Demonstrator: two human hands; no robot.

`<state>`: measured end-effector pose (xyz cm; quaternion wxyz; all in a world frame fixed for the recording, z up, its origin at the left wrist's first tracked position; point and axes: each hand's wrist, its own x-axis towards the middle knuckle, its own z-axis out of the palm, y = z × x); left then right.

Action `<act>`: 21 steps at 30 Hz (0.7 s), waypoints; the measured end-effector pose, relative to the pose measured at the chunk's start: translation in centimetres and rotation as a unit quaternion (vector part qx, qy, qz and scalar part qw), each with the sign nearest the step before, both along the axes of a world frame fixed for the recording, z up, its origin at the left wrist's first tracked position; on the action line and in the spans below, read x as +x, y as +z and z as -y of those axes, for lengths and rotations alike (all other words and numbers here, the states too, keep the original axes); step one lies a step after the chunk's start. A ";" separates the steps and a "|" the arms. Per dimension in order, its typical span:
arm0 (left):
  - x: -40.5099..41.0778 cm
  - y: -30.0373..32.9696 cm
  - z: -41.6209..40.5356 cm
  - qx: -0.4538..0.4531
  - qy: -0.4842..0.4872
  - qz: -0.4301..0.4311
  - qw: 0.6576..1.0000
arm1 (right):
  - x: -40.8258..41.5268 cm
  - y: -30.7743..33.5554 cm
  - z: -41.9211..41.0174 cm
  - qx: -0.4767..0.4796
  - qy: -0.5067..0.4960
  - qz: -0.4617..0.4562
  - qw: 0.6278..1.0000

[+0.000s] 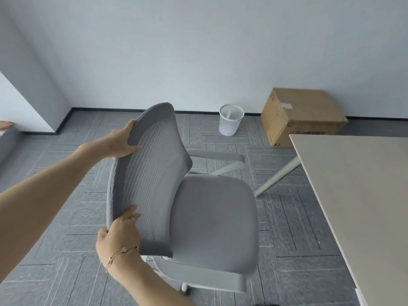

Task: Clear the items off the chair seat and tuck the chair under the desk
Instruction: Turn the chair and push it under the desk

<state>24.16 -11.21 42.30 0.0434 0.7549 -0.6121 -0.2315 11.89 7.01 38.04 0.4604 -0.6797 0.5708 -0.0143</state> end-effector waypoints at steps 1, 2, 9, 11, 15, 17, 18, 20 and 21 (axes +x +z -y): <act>-0.4 0.0 -0.1 0.000 0.002 0.002 1.000 | -0.4 0.0 -0.1 -0.003 0.001 0.001 1.000; -1.0 0.1 -0.1 -0.002 0.004 0.005 1.000 | -0.9 -0.1 -0.1 -0.003 0.001 0.002 1.000; -5.7 0.0 1.4 0.005 0.000 0.008 1.000 | -6.2 -0.6 1.4 -0.026 -0.004 0.002 1.000; -7.7 0.1 1.9 0.005 0.001 0.009 1.000 | -8.1 -0.5 2.0 -0.035 -0.010 -0.001 0.999; -12.2 0.1 3.0 0.009 -0.007 0.001 1.000 | -12.7 -0.4 3.0 -0.050 -0.020 0.005 0.999; -14.3 0.1 3.5 0.003 -0.015 0.007 1.000 | -15.0 -0.5 3.4 -0.058 -0.028 0.007 0.998; -15.4 0.1 3.7 0.000 -0.017 0.010 1.000 | -16.1 -0.5 3.6 -0.063 -0.031 0.005 0.998; -17.5 0.2 4.0 0.000 -0.021 0.010 1.000 | -18.0 -0.6 3.7 -0.071 -0.036 0.000 0.997; -18.5 0.2 4.0 0.001 -0.024 0.008 1.000 | -18.8 -0.7 3.8 -0.076 -0.037 -0.001 0.996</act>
